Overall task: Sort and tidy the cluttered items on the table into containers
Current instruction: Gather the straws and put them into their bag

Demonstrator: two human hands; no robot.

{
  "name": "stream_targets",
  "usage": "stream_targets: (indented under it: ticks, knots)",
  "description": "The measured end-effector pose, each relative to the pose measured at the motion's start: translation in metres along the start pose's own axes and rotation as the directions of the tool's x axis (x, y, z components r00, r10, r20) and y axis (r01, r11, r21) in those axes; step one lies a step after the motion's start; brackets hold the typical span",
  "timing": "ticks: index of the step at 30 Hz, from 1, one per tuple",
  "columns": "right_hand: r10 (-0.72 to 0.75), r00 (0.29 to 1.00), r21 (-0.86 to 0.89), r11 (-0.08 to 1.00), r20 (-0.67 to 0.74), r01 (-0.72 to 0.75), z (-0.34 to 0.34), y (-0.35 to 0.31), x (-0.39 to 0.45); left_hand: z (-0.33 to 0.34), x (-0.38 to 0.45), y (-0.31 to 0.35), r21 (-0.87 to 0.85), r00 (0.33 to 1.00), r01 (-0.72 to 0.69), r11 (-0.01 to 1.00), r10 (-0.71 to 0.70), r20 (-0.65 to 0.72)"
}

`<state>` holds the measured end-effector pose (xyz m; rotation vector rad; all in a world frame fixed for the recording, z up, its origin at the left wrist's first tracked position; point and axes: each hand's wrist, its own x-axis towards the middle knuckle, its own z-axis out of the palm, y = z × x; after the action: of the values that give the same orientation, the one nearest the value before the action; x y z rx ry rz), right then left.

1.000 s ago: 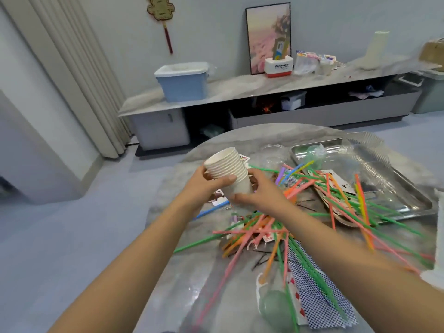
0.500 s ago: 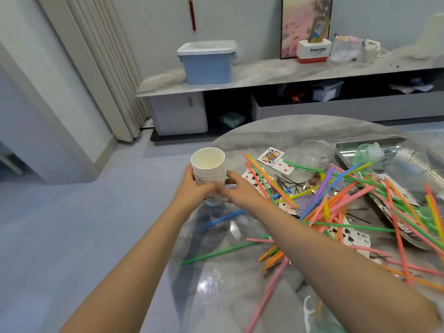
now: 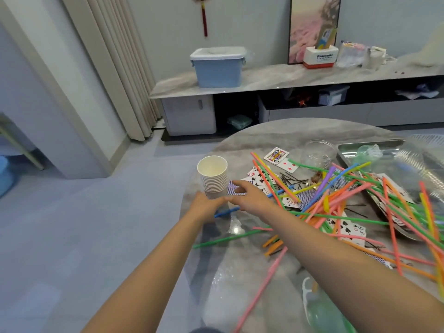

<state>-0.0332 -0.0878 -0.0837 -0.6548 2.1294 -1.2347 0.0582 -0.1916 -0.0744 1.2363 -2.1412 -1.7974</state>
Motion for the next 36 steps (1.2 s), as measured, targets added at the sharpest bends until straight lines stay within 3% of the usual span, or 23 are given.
stream_targets:
  ticks: [4,12,18,24,29,33,36]
  knots:
    - [0.011,0.999,0.004,1.0,-0.043,-0.011,-0.017,0.002,-0.04,0.019,-0.038,0.009,0.021,0.992,0.067,0.998,-0.069,0.107]
    - [-0.049,0.973,-0.146,0.989,-0.225,0.016,-0.114,0.052,-0.165,0.124,-0.112,0.038,0.094,0.944,-0.088,0.992,0.053,0.327]
    - [-0.023,0.925,-0.326,0.939,-0.38,-0.111,-0.196,0.101,-0.23,0.226,-0.157,0.051,0.157,0.87,-0.212,0.964,0.114,0.479]
    - [0.161,0.822,-0.347,0.85,-0.546,-0.397,-0.262,0.148,-0.269,0.329,-0.181,0.057,0.192,0.804,-0.276,0.942,0.117,0.582]
    - [0.249,0.703,-0.41,0.664,-0.666,-0.625,-0.287,0.168,-0.281,0.384,-0.181,0.047,0.249,0.801,-0.279,0.927,0.082,0.593]
    - [0.477,0.649,-0.214,0.683,-0.592,-0.698,-0.295,0.188,-0.279,0.416,-0.182,0.041,0.271,0.791,-0.29,0.918,0.071,0.607]
    - [0.512,0.657,-0.146,0.717,-0.553,-0.682,-0.295,0.195,-0.273,0.424,-0.189,0.042,0.226,0.782,-0.296,0.928,0.099,0.615]
